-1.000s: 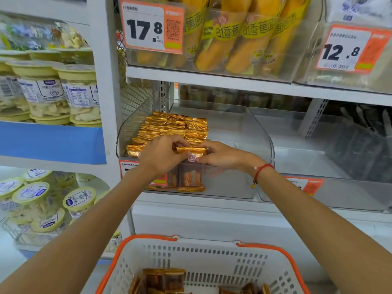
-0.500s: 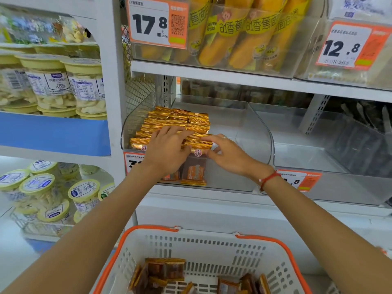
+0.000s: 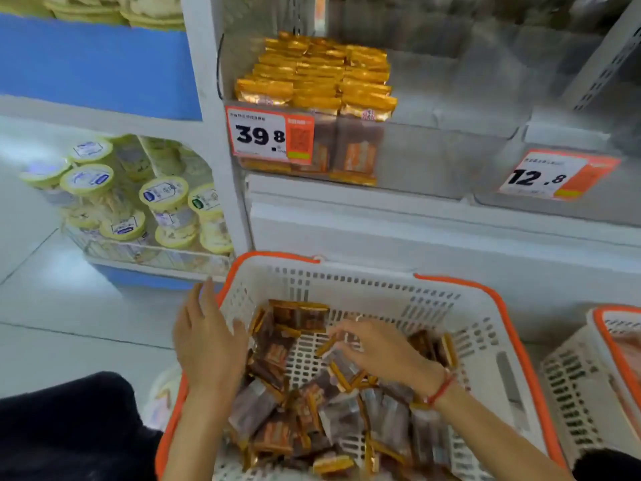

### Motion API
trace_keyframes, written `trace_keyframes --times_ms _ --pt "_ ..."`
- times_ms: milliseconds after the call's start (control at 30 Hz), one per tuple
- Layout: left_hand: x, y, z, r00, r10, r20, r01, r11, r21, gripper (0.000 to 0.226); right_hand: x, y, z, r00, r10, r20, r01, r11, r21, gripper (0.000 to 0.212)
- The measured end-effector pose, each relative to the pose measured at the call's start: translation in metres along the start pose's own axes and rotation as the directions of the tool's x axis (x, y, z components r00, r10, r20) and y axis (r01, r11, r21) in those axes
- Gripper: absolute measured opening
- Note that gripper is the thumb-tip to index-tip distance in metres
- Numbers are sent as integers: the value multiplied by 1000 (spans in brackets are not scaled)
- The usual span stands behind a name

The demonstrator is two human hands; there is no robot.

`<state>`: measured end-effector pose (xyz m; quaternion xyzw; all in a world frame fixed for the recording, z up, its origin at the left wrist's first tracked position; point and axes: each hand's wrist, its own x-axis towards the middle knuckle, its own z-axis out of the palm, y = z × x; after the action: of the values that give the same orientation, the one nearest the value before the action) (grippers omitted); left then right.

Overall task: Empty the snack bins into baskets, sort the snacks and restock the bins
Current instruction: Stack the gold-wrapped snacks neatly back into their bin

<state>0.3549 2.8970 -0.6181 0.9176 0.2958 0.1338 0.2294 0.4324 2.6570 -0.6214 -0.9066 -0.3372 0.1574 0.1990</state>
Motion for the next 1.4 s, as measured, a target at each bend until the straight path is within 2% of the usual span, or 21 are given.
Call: trace_keyframes --times_ms 100,200,300,367,467,533,567,633,700,800,867,900,933,1000,1033,1067,1133,1233,1300,1333,1400 --pt "-15 -12 18 986 -81 147 66 993 102 73 -5 9 66 971 45 234 -59 997 51 30" --pt "-21 -13 29 992 -81 94 68 990 126 73 -4 -4 124 934 45 355 -129 968 216 42" --pt "-22 -11 38 996 -85 38 79 987 141 77 0 -22 169 877 58 476 -326 800 504 65" --pt "-23 -10 43 997 -74 11 71 984 160 80 2 -23 180 860 39 510 -336 795 505 90" --pt "-22 -10 48 996 -90 -26 93 984 154 80 6 -16 172 905 -34 424 -172 883 438 79" --pt "-21 -9 48 995 -94 -22 96 986 140 79 8 -10 163 962 -47 270 -16 974 227 61" --pt "-21 -9 47 996 -94 -14 95 987 131 79 8 -9 160 978 -77 195 51 990 132 52" --pt "-20 -10 46 994 -107 12 104 987 121 78 7 -7 150 986 -124 112 112 988 106 37" --pt "-20 -10 43 997 -79 17 75 987 141 74 6 -1 132 992 -125 19 122 987 103 29" --pt "-24 6 38 991 124 47 -130 982 135 52 -7 14 94 994 -43 -102 58 987 149 26" --pt "-27 21 43 967 120 224 -123 992 2 42 -18 21 74 982 -17 -188 53 980 193 25" --pt "-28 29 45 923 27 385 2 997 -75 48 -21 22 69 972 -16 -235 70 973 222 25" --pt "-29 36 47 820 -84 566 189 974 -128 57 -21 21 63 959 -3 -282 83 958 273 25" --pt "-33 39 50 483 -174 858 600 779 -180 59 -18 10 54 950 89 -300 57 893 446 26" --pt "-36 35 52 375 -138 917 734 648 -203 51 -16 3 51 959 142 -244 17 834 552 28" --pt "-38 28 55 350 -102 931 815 523 -249 41 -16 -3 49 973 173 -153 -35 766 642 33" --pt "-40 13 65 438 -142 888 846 400 -353 34 -18 -7 56 980 194 39 -167 707 687 45" --pt "-38 2 69 569 -232 789 798 388 -461 29 -29 9 81 894 181 410 -386 777 497 65" --pt "-36 1 67 578 -231 782 799 352 -487 27 -40 16 101 730 161 664 -448 846 288 73" --pt "-35 1 67 577 -230 784 802 342 -490 28 -45 16 109 681 164 713 -435 874 215 70" --pt "-35 1 68 575 -222 788 799 361 -481 29 -50 20 126 728 165 665 -406 886 225 58"
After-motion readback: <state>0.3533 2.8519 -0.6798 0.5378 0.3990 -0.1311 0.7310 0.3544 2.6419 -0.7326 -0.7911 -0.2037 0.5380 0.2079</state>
